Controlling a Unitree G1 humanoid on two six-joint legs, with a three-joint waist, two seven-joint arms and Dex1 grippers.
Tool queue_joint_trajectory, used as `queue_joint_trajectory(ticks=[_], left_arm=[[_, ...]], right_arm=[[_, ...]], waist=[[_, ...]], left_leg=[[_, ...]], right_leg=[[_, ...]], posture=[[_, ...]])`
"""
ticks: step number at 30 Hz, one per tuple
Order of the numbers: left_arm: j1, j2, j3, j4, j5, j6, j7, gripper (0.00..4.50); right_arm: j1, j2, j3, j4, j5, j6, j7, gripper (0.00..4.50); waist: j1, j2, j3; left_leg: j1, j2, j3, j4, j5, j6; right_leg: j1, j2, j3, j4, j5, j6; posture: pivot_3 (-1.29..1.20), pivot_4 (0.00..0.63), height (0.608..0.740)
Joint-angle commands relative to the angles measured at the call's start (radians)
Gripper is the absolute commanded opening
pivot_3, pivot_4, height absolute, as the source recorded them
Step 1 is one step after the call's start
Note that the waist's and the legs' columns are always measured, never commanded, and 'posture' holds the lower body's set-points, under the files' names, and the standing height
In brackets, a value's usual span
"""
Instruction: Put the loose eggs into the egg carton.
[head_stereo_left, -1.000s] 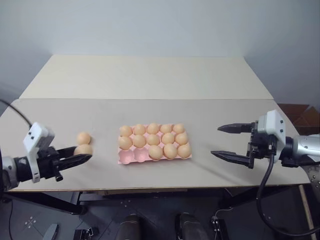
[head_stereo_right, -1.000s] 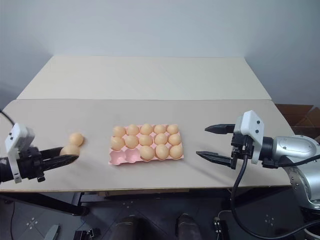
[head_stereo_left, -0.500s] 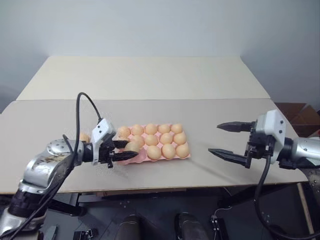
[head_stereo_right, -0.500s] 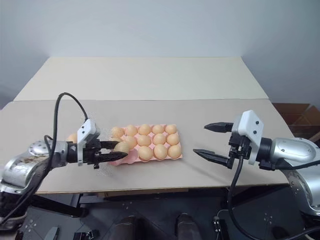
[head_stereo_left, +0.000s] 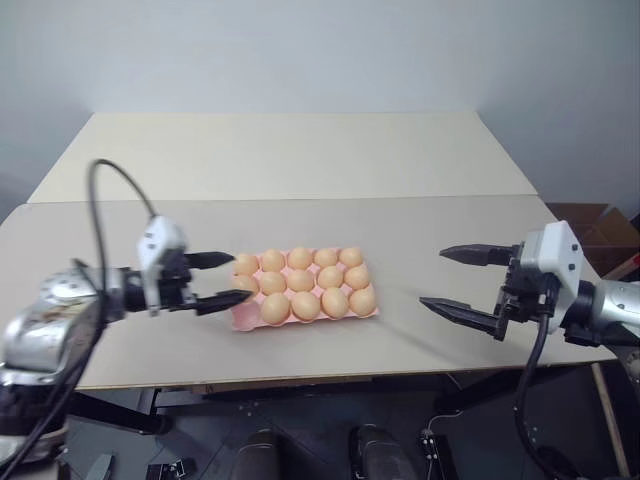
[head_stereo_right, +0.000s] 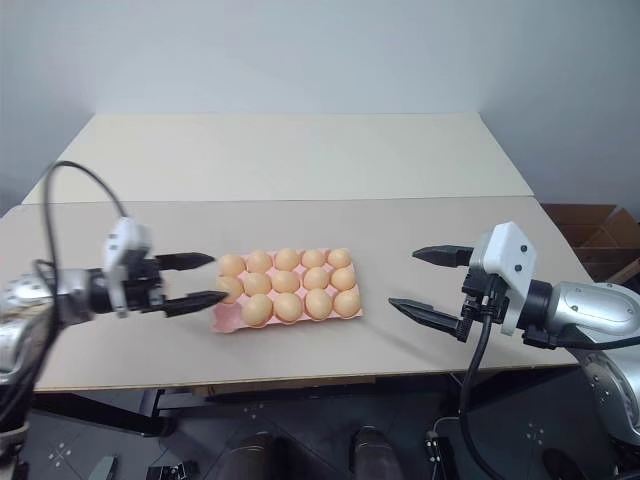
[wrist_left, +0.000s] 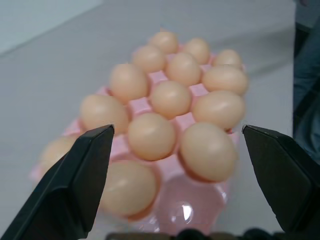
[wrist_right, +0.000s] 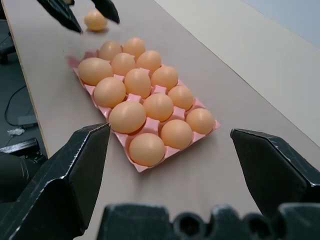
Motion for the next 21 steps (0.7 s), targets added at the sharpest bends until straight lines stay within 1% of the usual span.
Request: queue_joint_trajectory(ticks=[1,2,4,6,7,9,11,14,18,21], left_arm=[[0.132,0.051,0.239,-0.02,-0.035,-0.078,-0.064,4.47],[0.17,0.061,0.285,-0.029,-0.037,-0.087,-0.07,4.47],[0.29,0.067,0.44,-0.035,-0.051,-0.104,-0.113,4.47],[0.4,0.062,0.56,-0.047,-0.066,-0.113,-0.165,4.47],[0.458,0.052,0.614,-0.055,-0.07,-0.114,-0.184,4.47],[0.551,0.032,0.686,-0.082,-0.073,-0.118,-0.199,4.47],[0.603,0.01,0.725,-0.115,-0.087,-0.112,-0.181,4.47],[0.642,-0.028,0.759,-0.18,-0.125,-0.089,-0.142,4.47],[0.684,-0.055,0.777,-0.228,-0.147,-0.083,-0.106,4.47],[0.699,-0.054,0.777,-0.24,-0.158,-0.083,-0.084,4.47]], right_arm=[[-0.019,0.002,0.015,0.011,0.005,-0.033,0.03,4.5],[-0.022,0.004,0.023,0.021,-0.001,-0.042,0.039,4.5],[-0.043,0.005,0.05,0.061,-0.019,-0.074,0.073,4.5],[-0.063,0.005,0.072,0.098,-0.037,-0.101,0.101,4.5],[-0.074,0.006,0.082,0.118,-0.047,-0.113,0.11,4.5],[-0.083,0.007,0.092,0.149,-0.062,-0.134,0.128,4.5],[-0.077,0.008,0.093,0.166,-0.067,-0.148,0.143,4.5],[-0.068,0.005,0.092,0.185,-0.07,-0.159,0.161,4.5],[-0.089,-0.001,0.096,0.204,-0.071,-0.152,0.173,4.5],[-0.096,-0.005,0.093,0.209,-0.071,-0.149,0.179,4.5]], waist=[[-0.008,0.0,0.0],[-0.01,0.0,0.0],[-0.011,0.0,0.0],[-0.009,0.0,0.0],[-0.009,0.0,0.0],[-0.007,0.0,0.0],[0.004,0.0,0.0],[0.017,0.0,0.0],[0.015,0.0,0.0],[0.012,0.0,0.0]], left_leg=[[0.0,0.0,0.0,0.0,0.0,0.0],[0.0,0.001,0.0,0.0,0.0,0.0],[0.0,0.001,0.0,0.0,0.0,0.0],[0.001,0.001,0.001,0.0,0.0,0.0],[0.0,0.001,0.001,0.0,0.0,0.0],[0.001,0.001,0.001,0.0,0.0,0.0],[0.001,0.001,0.001,0.0,0.0,0.0],[0.001,0.001,0.001,0.0,0.0,0.0],[0.001,0.001,0.002,0.0,0.0,0.0],[0.001,0.001,0.002,0.0,0.0,0.0]], right_leg=[[0.0,0.0,0.0,0.0,0.0,0.0],[0.0,0.0,0.0,0.0,0.0,0.0],[0.0,0.0,0.0,0.0,0.0,0.0],[-0.001,-0.001,0.0,0.0,-0.002,-0.003],[0.0,-0.001,0.0,0.0,-0.005,-0.007],[-0.001,-0.002,0.0,0.0,-0.006,-0.007],[-0.001,-0.002,0.0,0.0,-0.006,-0.007],[0.0,-0.002,-0.001,0.0,-0.006,-0.007],[0.0,-0.002,0.0,-0.001,-0.006,-0.007],[-0.001,-0.001,0.0,0.0,-0.006,-0.007]], posture=[[0.0,0.15,0.74],[0.0,0.15,0.74],[0.0,0.15,0.74],[0.0,0.15,0.74],[0.0,0.15,0.74],[0.0,0.15,0.74],[0.0,0.15,0.74],[0.0,0.15,0.74],[0.0,0.15,0.74],[0.0,0.15,0.74]])
